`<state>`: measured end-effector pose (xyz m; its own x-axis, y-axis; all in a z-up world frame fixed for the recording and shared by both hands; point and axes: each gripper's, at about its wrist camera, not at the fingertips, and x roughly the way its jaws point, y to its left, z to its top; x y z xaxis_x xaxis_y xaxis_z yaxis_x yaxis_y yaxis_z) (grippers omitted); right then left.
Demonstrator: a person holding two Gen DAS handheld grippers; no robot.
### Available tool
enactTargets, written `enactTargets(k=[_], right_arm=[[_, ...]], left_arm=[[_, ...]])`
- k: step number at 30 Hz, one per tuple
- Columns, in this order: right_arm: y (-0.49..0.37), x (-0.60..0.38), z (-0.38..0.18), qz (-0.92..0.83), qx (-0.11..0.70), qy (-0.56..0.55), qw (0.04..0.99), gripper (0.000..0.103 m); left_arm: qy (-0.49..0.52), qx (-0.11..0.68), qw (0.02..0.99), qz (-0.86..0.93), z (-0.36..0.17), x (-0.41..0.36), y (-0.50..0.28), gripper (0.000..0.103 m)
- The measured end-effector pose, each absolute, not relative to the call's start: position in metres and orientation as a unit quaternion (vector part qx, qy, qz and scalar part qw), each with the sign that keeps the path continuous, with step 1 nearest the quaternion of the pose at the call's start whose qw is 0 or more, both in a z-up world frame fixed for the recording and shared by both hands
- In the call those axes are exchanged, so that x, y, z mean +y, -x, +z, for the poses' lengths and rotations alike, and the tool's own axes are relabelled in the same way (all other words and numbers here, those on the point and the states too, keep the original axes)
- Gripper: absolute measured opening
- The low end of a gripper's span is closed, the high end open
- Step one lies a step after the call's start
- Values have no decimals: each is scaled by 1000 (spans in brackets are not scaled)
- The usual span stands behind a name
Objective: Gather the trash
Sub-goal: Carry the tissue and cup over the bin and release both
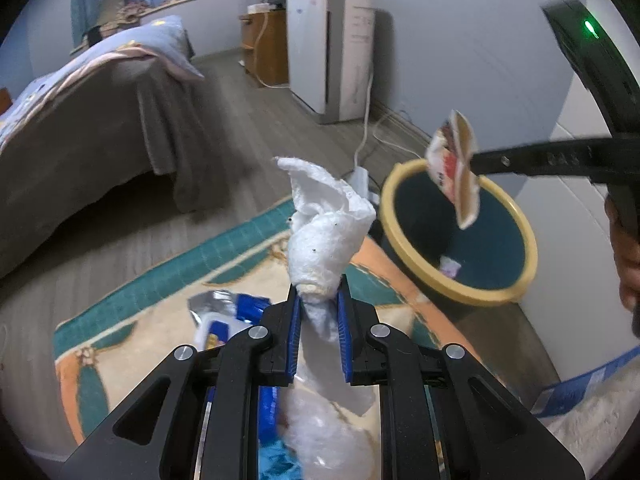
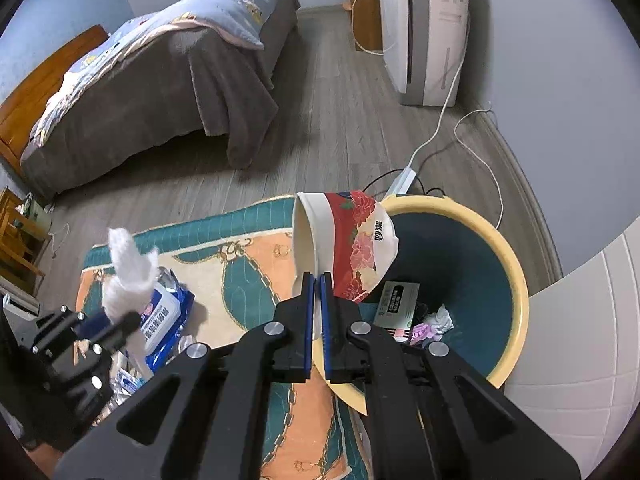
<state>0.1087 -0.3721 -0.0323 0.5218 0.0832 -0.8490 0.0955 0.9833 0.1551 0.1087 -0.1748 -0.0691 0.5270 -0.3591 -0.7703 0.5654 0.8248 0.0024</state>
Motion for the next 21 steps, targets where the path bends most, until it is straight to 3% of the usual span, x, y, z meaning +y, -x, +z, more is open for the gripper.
enactTargets(k=[13, 21], right_arm=[[-108, -416, -41, -30, 493, -109, 862, 3], [-97, -481, -63, -92, 504, -178, 840, 3]], left_arm=[[-140, 410, 848, -304, -69, -237, -98, 18], [-150, 421, 830, -334, -68, -290, -100, 18]])
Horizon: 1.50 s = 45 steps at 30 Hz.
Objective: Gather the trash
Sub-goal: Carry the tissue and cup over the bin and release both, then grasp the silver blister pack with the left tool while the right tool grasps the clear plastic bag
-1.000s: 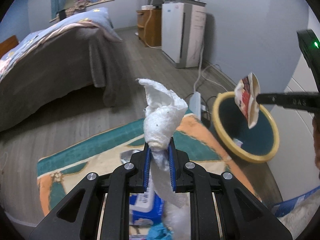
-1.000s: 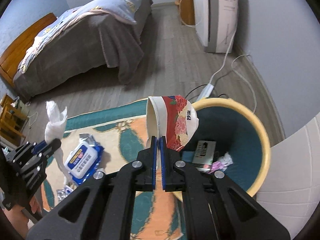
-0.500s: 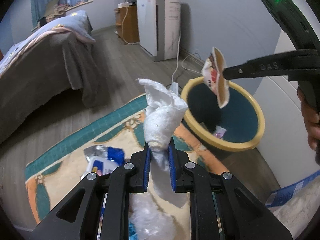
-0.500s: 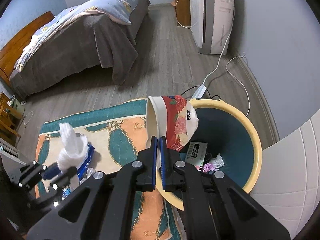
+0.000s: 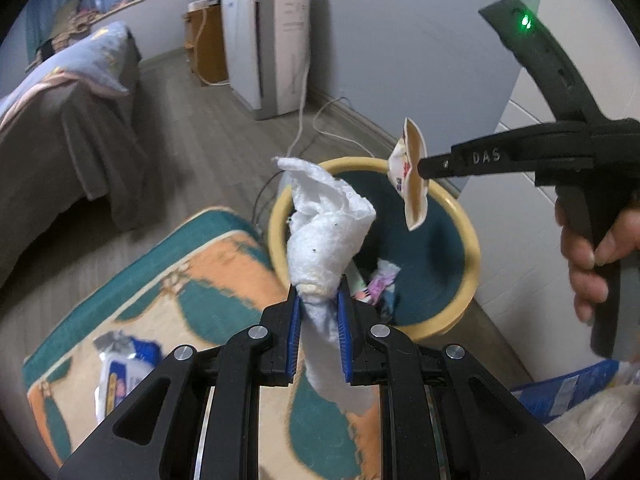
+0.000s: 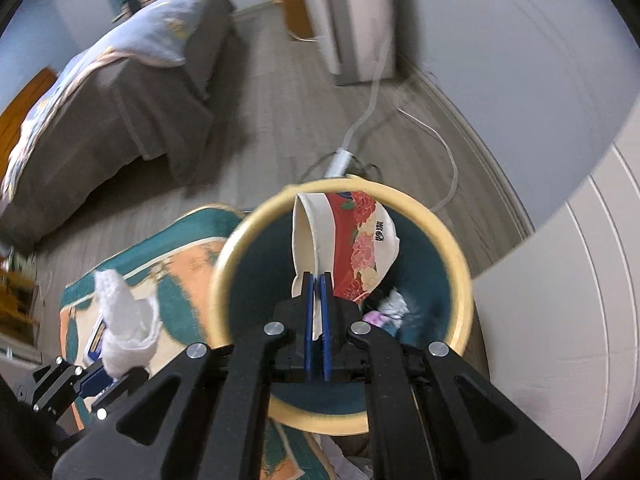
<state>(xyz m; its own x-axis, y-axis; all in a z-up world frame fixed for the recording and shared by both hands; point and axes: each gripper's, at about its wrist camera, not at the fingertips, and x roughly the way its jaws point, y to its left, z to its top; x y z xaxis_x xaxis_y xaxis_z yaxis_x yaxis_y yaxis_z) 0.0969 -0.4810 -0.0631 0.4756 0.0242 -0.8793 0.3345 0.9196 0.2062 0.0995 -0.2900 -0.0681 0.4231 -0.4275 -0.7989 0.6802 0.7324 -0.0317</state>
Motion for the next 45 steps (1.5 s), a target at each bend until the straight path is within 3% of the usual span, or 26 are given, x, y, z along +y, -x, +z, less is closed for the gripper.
enactTargets(k=[17, 23, 28, 29, 31, 35, 37, 40, 45], right_arm=[[-99, -489, -76, -119, 504, -209, 830, 3], [-102, -486, -67, -116, 484, -201, 844, 4], [-103, -483, -63, -116, 478, -194, 849, 7], [-103, -483, -63, -117, 478, -195, 848, 9], [-104, -481, -62, -118, 479, -195, 848, 29], [-105, -471, -55, -119, 473, -182, 854, 60], [-104, -464, -50, -114, 466, -179, 859, 89], [-104, -449, -41, -113, 460, -154, 867, 97], [-95, -414, -23, -121, 452, -123, 875, 97]], left_arm=[[-164, 399, 843, -322, -84, -339, -141, 18], [-144, 388, 851, -323, -78, -335, -149, 28], [-147, 379, 854, -325, -80, -327, -145, 49], [-144, 378, 854, -327, -80, -325, -144, 50], [-137, 378, 856, -325, -79, -318, -143, 63], [-130, 374, 866, -306, -75, -298, -140, 81], [-122, 373, 873, -290, -71, -283, -137, 92], [-106, 377, 881, -267, -65, -256, -133, 94], [-93, 371, 893, -235, -46, -207, -120, 95]])
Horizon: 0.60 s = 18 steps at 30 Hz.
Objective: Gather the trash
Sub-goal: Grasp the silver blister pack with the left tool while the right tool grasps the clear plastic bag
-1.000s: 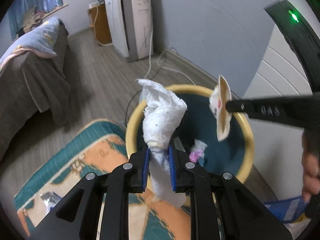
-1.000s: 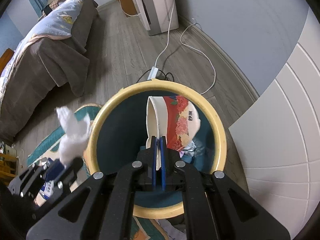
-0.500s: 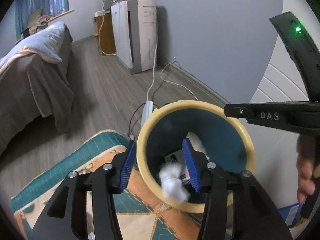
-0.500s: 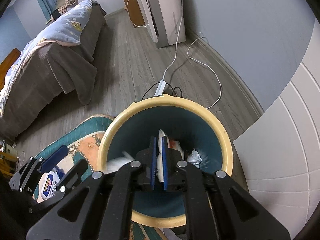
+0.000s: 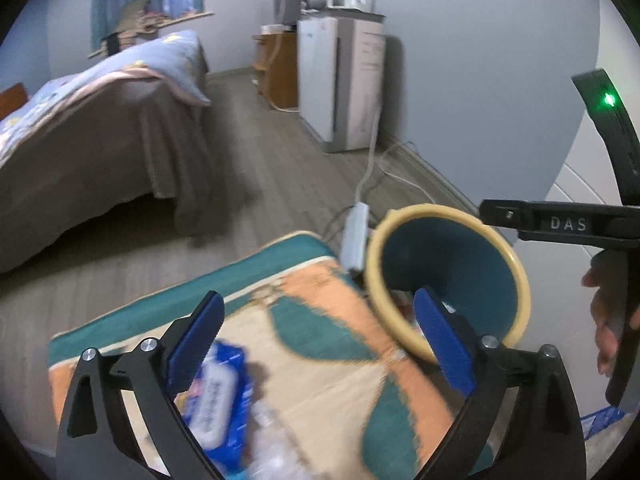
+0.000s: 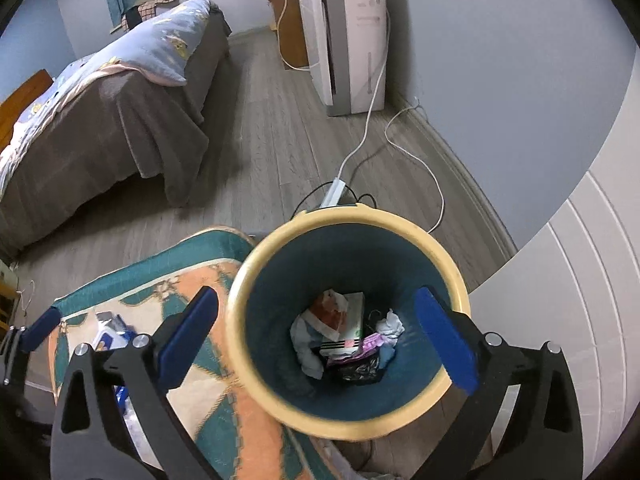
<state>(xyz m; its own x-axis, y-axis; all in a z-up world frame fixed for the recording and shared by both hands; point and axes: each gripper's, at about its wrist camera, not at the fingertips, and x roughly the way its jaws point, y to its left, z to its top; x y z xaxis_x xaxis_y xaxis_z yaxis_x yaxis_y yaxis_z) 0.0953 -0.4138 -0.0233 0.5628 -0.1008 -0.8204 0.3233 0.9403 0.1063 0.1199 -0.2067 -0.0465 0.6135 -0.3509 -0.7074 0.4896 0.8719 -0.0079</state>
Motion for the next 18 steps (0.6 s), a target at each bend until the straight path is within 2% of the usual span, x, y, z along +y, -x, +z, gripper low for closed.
enactTargets(k=[10, 18], right_arm=[[-70, -339, 0, -100, 435, -87, 890, 97], [-60, -275, -8, -63, 468, -80, 878, 97]], left_arm=[[-79, 361, 914, -167, -10, -98, -89, 97], [-85, 369, 919, -110, -16, -28, -59, 97]])
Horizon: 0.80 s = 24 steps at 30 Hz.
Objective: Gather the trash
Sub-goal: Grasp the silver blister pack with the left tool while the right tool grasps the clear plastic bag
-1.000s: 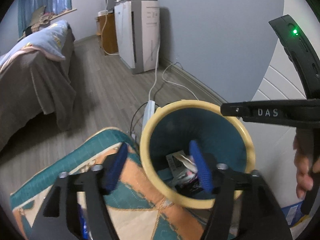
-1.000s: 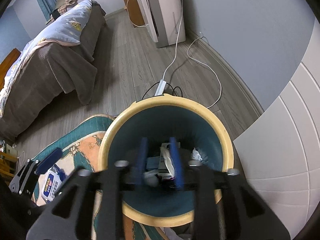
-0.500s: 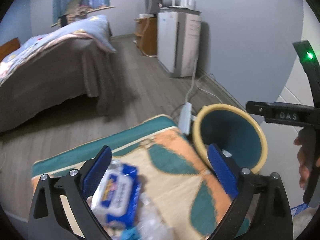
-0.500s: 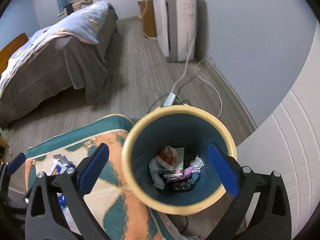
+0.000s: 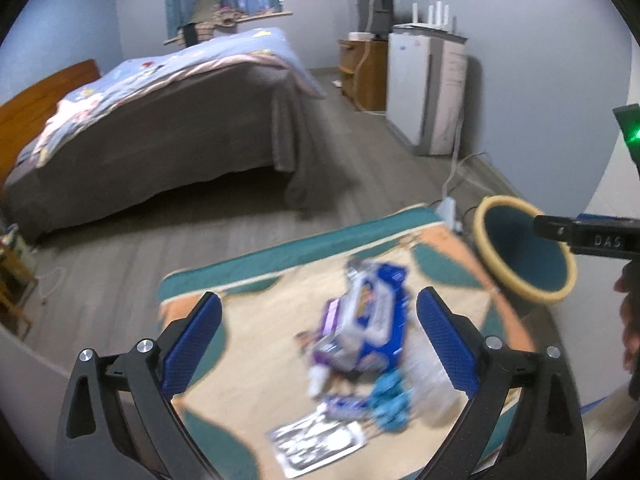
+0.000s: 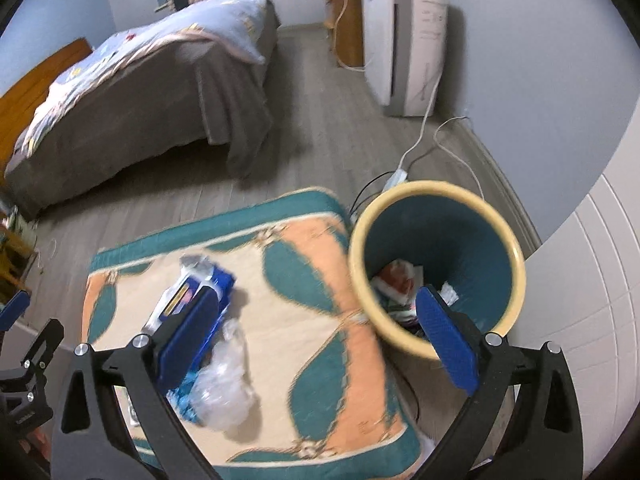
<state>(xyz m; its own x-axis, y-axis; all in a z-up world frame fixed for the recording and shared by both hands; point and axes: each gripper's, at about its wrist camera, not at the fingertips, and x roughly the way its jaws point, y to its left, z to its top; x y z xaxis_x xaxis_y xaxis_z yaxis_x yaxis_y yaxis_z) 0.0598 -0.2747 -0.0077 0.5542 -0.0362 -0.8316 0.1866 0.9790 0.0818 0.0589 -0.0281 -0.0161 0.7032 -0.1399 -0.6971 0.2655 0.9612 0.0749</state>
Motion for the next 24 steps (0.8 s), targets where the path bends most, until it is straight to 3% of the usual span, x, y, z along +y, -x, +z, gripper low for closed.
enactTargets(k=[16, 24], right_arm=[[-72, -198, -52, -2, 522, -60, 851, 97], [-65, -183, -87, -8, 566, -60, 822, 97]], left_arm=[[-38, 401, 914, -34, -44, 55, -70, 97], [-70, 414, 906, -53, -56, 59, -70, 97]])
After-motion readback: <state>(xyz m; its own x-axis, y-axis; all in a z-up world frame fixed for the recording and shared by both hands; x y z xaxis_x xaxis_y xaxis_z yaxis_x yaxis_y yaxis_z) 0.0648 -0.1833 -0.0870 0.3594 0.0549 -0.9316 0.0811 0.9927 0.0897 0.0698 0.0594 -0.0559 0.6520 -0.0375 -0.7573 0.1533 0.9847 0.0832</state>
